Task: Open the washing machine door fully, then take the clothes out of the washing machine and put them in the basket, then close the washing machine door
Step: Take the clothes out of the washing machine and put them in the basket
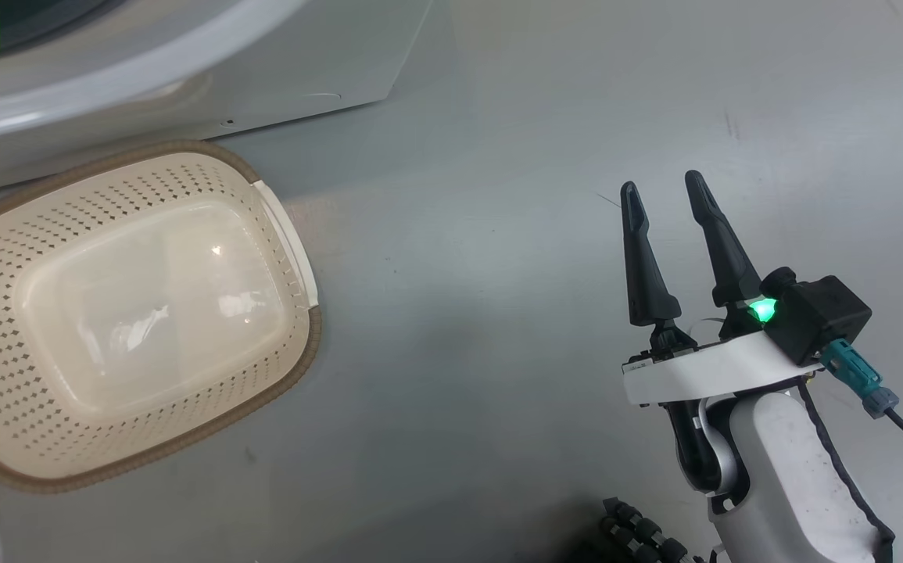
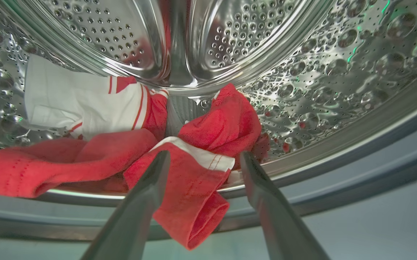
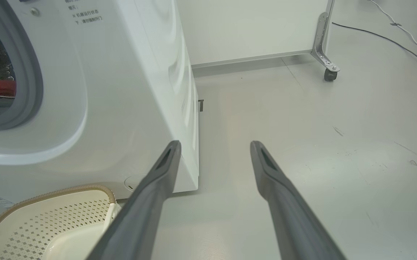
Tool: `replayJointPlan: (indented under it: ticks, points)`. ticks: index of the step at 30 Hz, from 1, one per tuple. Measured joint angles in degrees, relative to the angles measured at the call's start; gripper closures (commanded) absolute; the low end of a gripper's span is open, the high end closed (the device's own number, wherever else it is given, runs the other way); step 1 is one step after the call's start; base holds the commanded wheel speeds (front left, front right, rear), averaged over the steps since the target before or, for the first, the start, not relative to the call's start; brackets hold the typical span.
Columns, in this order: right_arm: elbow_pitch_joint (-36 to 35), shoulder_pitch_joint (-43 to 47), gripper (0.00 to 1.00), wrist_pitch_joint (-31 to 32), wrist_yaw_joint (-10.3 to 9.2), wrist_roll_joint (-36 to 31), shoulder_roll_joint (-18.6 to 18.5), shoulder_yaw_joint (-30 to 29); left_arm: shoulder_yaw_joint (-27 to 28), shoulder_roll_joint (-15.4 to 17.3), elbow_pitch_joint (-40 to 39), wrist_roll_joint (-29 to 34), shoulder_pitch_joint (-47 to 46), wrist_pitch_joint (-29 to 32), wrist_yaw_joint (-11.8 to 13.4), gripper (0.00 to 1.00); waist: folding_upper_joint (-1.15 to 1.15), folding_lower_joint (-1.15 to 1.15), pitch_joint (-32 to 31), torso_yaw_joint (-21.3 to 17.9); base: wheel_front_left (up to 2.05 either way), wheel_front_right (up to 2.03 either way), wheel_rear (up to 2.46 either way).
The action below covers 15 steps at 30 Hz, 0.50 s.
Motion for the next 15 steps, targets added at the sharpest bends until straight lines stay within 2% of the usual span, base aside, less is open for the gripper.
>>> replayJointPlan:
  ticks: [12, 13, 14, 15]
  points:
    - [0.34, -0.86, 0.00, 0.00, -0.05, 0.00, 0.01, 0.33, -1.46, 1.09, 8.14, 0.78, -3.07, 5.53, 1.01, 0.00, 0.00, 0.00, 0.19, -0.46, 0.00, 0.00, 0.00]
    - [0.36, -0.91, 0.00, 0.00, -0.05, 0.00, 0.01, 0.34, -1.59, 1.08, 8.54, 0.78, -3.16, 5.56, 1.01, 0.05, 0.00, 0.00, 0.18, -0.45, 0.00, 0.00, 0.00]
    - [0.42, -0.91, 0.00, 0.00, -0.08, 0.00, 0.01, 0.34, -1.80, 1.08, 8.94, 0.78, -3.37, 6.26, 1.01, 0.40, 0.00, 0.00, 0.18, -0.45, 0.00, 0.00, 0.00]
    - [0.46, -0.91, 0.00, 0.00, -0.08, 0.00, 0.01, 0.33, -1.94, 1.05, 9.42, 0.78, -3.57, 6.70, 1.01, 0.53, 0.00, 0.00, 0.17, -0.44, 0.00, 0.00, 0.00]
